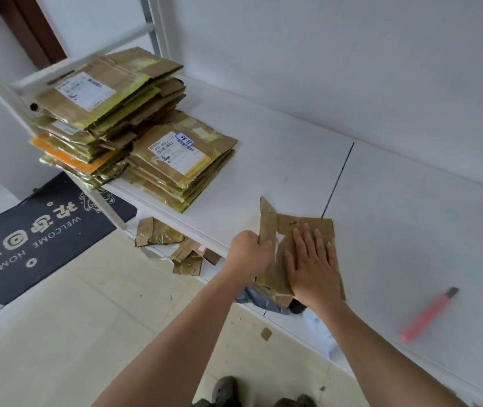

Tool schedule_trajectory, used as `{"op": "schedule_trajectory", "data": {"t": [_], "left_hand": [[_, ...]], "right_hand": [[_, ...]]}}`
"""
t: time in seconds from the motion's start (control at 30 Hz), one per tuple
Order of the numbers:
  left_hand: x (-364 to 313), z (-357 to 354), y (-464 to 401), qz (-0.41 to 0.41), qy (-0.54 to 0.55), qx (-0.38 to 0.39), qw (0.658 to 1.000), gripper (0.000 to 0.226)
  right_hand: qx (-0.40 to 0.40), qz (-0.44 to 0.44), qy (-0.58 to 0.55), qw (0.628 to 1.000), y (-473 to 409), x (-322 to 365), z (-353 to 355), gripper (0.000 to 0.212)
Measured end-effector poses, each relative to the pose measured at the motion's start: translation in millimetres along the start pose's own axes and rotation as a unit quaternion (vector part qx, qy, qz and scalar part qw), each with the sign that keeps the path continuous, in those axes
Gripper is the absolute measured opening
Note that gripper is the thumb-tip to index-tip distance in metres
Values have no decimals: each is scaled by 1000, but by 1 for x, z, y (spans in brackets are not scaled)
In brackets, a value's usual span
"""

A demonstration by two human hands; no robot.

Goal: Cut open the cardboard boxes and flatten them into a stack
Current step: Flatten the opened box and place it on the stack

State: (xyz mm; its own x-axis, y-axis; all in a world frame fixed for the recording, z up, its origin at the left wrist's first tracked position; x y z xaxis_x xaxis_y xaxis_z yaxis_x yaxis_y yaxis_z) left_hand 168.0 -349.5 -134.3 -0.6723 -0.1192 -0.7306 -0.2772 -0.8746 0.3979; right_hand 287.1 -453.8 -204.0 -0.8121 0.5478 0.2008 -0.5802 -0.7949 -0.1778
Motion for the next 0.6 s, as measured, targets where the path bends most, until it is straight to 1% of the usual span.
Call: {"op": "schedule_trajectory", "data": {"t": [0.07,0.1,0.13,0.2,0.23,0.27,0.33,0.37,0.4,0.47,0.53,0.6], "left_hand": [[13,16,-2,65,89,2,994,27],[19,26,-4,87,137,-6,987,25],[23,38,-7,108,191,-24,975,23],[27,64,-16,147,316,-57,936,21],[27,77,-21,157,371,-63,913,20],[25,89,-26,158,409,-68,896,20],[20,112,-38,148,452,-77,876,19],[17,122,-45,142,461,-79,872,19],[14,132,-52,133,461,-82,873,19],[7,148,-68,114,444,-105,883,21],[3,161,-90,88,376,-172,906,28],[3,172,-111,61,293,-259,918,42]], "right_hand": [[-3,-18,-61,998,-3,0,13,74],[-20,-39,-94,995,-6,4,23,69],[-54,-56,-118,990,-11,9,33,63],[-141,-73,-151,976,-25,34,56,55],[-169,-74,-185,965,-35,50,66,53],[-175,-76,-240,952,-46,68,75,51],[-129,-103,-344,924,-75,98,85,49],[-118,-107,-364,917,-92,110,86,47],[-123,-97,-359,920,-111,120,86,45],[-155,-60,-340,926,-148,141,85,40],[-164,-18,-320,933,-180,162,77,37],[-162,15,-305,938,-206,179,65,35]]}}
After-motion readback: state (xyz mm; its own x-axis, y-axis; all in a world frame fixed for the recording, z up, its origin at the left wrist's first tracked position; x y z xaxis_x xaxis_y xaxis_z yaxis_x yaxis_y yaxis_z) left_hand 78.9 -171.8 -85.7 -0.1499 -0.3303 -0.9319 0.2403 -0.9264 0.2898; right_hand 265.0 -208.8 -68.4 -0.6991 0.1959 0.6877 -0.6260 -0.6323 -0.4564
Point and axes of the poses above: each hand's wrist, its own y-axis away from the middle knuckle, its own z-axis out of the back of the hand, x = y × z, the point moved 3 cm from there along -y, towards the middle knuckle, and after that the axes turned 15 degrees about -x, right-handed, at the moved point
